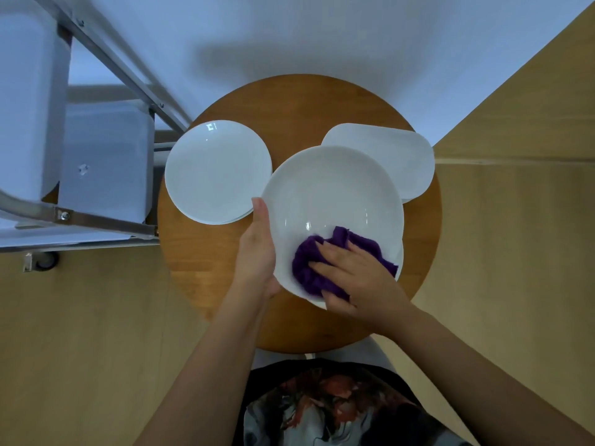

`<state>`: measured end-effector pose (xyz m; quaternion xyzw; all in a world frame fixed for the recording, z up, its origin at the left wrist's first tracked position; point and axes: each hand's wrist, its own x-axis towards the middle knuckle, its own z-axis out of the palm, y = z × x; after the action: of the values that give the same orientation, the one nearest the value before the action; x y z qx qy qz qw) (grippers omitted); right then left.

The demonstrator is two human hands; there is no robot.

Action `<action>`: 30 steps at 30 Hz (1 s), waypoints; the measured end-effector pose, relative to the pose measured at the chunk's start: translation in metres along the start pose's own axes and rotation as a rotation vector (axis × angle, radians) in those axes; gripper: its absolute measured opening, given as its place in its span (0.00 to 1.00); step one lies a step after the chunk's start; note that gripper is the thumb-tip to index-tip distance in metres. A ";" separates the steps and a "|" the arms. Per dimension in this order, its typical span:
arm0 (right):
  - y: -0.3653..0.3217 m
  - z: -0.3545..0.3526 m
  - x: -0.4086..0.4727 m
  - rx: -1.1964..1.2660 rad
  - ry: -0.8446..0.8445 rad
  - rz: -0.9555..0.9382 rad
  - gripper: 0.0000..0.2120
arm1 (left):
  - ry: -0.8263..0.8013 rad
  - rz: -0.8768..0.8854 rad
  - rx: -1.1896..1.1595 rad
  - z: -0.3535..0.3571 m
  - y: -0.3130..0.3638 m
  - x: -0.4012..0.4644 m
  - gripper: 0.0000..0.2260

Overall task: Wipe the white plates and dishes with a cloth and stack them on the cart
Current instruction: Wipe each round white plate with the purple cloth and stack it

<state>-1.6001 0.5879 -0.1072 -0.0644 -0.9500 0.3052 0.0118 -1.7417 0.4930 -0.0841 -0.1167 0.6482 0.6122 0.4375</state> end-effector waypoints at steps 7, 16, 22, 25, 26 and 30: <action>-0.008 -0.026 0.009 0.557 0.494 0.635 0.16 | -0.021 -0.034 0.106 -0.004 -0.007 0.000 0.20; -0.007 -0.022 0.030 -0.427 -0.163 -0.283 0.23 | -0.176 -0.131 0.114 -0.006 0.004 -0.005 0.21; 0.033 -0.041 0.061 -0.526 -0.151 -0.499 0.22 | -0.231 -0.113 0.096 -0.005 0.009 -0.009 0.20; 0.053 -0.051 0.062 -0.555 -0.036 -0.386 0.22 | -0.174 -0.029 0.075 -0.005 0.008 -0.012 0.17; 0.056 -0.051 0.057 -0.550 0.022 -0.310 0.22 | -0.146 -0.005 0.074 -0.005 0.009 -0.013 0.16; 0.034 -0.023 0.029 -0.412 0.252 0.202 0.23 | -0.049 0.067 0.064 0.000 0.008 -0.014 0.13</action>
<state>-1.6231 0.6319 -0.1087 -0.1972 -0.9720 0.0942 0.0860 -1.7391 0.4892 -0.0685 -0.0660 0.6602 0.6080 0.4360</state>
